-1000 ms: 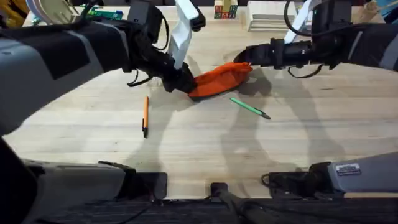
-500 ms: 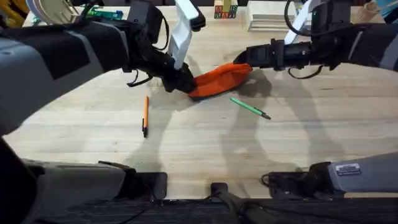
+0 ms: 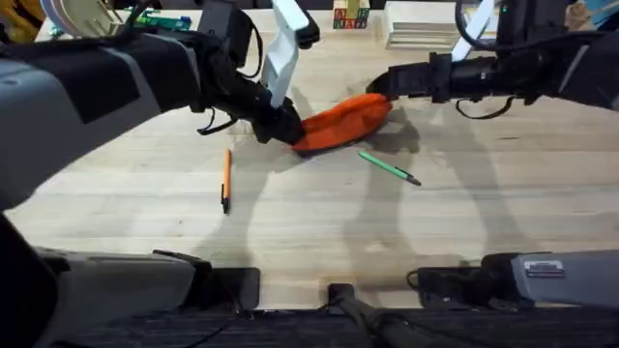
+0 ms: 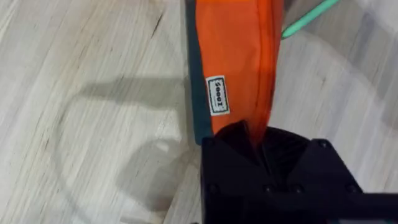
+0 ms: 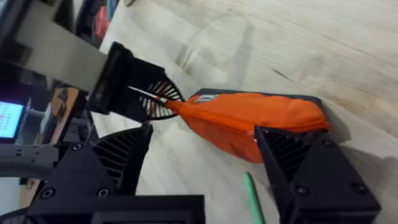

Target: Unzip the bag, pick up the pens from the table one at a time and place them inside, then zip the bag closed.

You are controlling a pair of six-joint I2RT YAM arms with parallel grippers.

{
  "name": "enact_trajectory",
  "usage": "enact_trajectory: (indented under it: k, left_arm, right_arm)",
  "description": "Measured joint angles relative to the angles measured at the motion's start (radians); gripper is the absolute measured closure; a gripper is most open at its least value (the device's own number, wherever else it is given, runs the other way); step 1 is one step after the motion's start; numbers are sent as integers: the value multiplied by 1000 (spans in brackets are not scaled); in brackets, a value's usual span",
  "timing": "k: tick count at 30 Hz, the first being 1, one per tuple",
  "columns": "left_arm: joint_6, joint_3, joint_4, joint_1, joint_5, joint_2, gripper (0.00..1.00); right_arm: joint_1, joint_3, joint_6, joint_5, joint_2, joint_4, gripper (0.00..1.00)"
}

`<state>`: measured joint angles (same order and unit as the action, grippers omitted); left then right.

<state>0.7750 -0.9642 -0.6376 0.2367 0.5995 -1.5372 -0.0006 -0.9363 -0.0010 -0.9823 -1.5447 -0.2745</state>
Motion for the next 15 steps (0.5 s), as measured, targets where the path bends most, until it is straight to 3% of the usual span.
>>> enact_trajectory:
  k: [7,15]
  left_arm:
    - [0,0,0,0,1,0,958]
    - [0,0,0,0,1,0,958]
  right_arm:
    - [0,-17,-4,-20,42,-72,5]
    - [0,-18,-51,42,78,-130,5]
